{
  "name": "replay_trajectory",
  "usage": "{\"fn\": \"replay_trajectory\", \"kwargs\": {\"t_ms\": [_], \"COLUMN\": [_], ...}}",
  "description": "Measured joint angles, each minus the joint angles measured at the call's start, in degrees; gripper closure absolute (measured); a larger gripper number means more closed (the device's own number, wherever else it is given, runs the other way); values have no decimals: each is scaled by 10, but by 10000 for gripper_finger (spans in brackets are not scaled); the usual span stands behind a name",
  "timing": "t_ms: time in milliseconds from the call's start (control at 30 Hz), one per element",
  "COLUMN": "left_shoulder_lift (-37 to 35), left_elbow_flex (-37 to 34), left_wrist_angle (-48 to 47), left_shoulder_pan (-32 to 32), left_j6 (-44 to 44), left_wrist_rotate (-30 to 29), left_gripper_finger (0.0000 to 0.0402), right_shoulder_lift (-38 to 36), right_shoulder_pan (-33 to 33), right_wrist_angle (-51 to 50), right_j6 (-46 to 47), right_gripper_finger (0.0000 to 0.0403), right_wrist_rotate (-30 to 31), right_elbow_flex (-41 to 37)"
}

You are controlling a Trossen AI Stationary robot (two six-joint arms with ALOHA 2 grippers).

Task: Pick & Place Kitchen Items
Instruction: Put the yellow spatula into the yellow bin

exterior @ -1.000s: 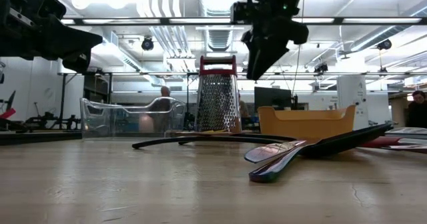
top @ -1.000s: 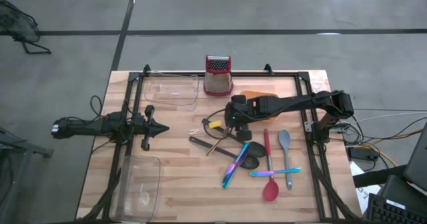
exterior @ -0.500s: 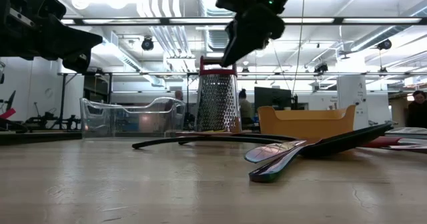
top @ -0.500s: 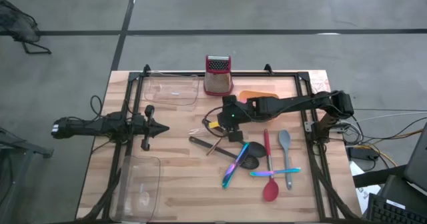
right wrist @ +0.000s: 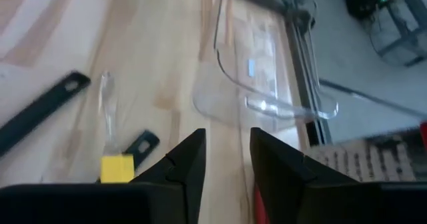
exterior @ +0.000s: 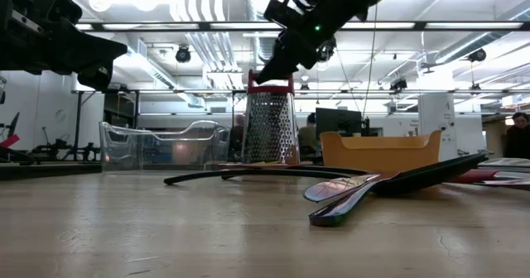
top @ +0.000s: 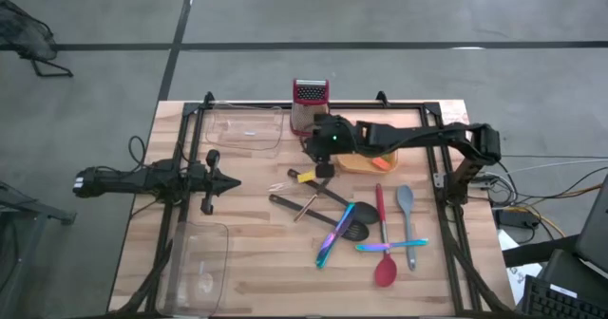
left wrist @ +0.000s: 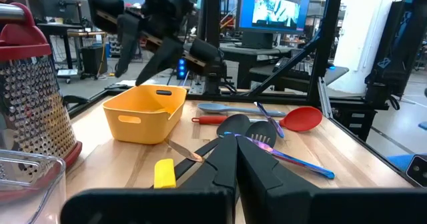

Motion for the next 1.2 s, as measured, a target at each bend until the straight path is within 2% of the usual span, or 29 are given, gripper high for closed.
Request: {"fn": "replay_trajectory", "kwargs": {"t_ms": [100,433,567,700,1200], "left_shoulder_lift": [0,0,0,0,0], "left_elbow_flex": [0,0,0,0,0], "left_wrist_angle": [0,0,0,0,0], "left_shoulder_pan": [0,0,0,0,0], "left_j6": [0,0,0,0,0], "left_wrist_rotate": [0,0,0,0,0], "left_gripper_finger": [396,396,396,396,396], "right_shoulder_lift": [0,0,0,0,4], "right_shoulder_pan": [-13,-25,-26,-18,17], "right_wrist_angle": [25,35,36,35,19], "right_j6": [-9,-27,-21,2,116], "right_gripper_finger": [298,327,328,312,203], "right_wrist_rotate": [-19,-27,-60,-78,-60], "right_elbow_flex": [-10,-27,-28,-28,-28]}}
